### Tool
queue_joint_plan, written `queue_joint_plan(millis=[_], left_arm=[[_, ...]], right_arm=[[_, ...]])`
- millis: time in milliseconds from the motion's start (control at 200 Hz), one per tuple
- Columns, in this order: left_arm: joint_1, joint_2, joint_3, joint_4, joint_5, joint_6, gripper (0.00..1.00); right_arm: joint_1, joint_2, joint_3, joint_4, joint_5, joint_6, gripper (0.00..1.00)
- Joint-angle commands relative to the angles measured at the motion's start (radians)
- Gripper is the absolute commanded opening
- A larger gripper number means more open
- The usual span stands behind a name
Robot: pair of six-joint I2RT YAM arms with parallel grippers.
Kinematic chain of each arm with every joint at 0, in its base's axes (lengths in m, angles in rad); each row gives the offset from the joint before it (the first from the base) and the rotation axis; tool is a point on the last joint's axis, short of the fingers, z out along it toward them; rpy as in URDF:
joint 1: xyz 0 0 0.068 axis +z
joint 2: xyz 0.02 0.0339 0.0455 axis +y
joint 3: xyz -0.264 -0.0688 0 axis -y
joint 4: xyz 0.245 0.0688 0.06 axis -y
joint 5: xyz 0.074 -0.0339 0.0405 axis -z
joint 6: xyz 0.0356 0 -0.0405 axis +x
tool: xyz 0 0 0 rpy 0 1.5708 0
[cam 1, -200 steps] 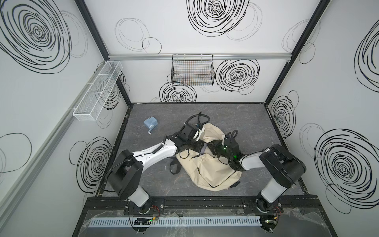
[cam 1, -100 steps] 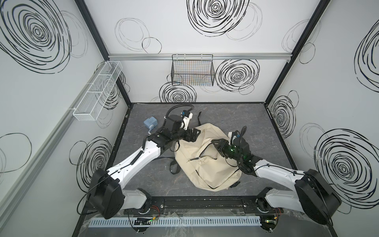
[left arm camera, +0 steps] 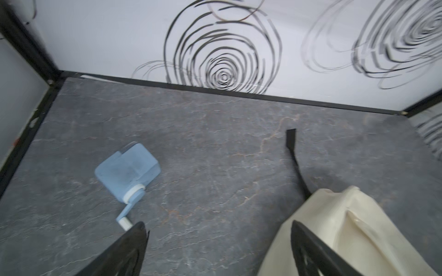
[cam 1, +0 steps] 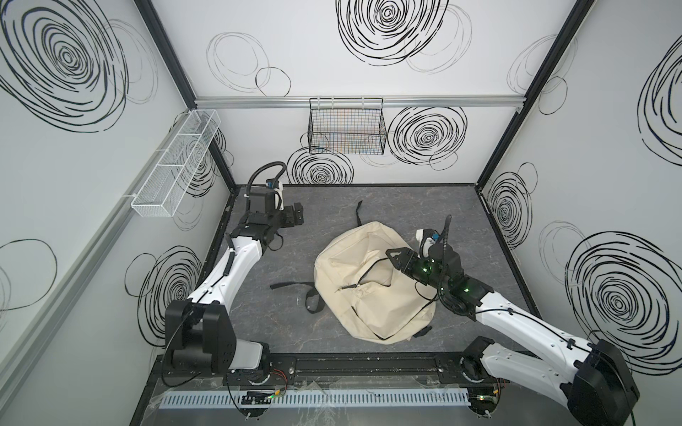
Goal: Pack books, pencil case, and school supplies into a backpack
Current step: Pick up the pencil sharpener from the top-left of the table.
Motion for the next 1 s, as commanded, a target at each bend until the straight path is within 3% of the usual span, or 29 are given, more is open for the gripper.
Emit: queue_joint_plan(millis=[0,75,130,275,395,570,996], left_arm=[[0.038,0.098,0.061,-0.030,-0.032,0.193,0.96],[0.060,0.171,0.075,-0.038,-0.061,0.365,0.96],[0.094,0.223,0.097,-0.041,-0.001,0.441,0.96],[0.190,0.376,0.233,-0.075,0.186,0.482,0.96],[0.223,0.480,0.347,-0.136,0.137,0.514,0.96],[0.208,0.555,0.401,-0.145,0.086,0.604,0.96],[0.218,0.756,0.599,-0.268,-0.010,0.618,0.96]], right_arm=[[0.032,0.035,0.107,-0.049,0.024,-0.138,0.53],[0.053,0.066,0.153,-0.048,0.019,-0.162,0.53],[0.065,0.087,0.174,-0.040,0.005,-0.174,0.53],[0.074,0.150,0.216,-0.034,-0.073,-0.206,0.53],[0.074,0.193,0.245,-0.049,-0.109,-0.220,0.53],[0.077,0.221,0.253,-0.027,-0.151,-0.217,0.53],[0.076,0.250,0.269,-0.027,-0.175,-0.223,0.52]])
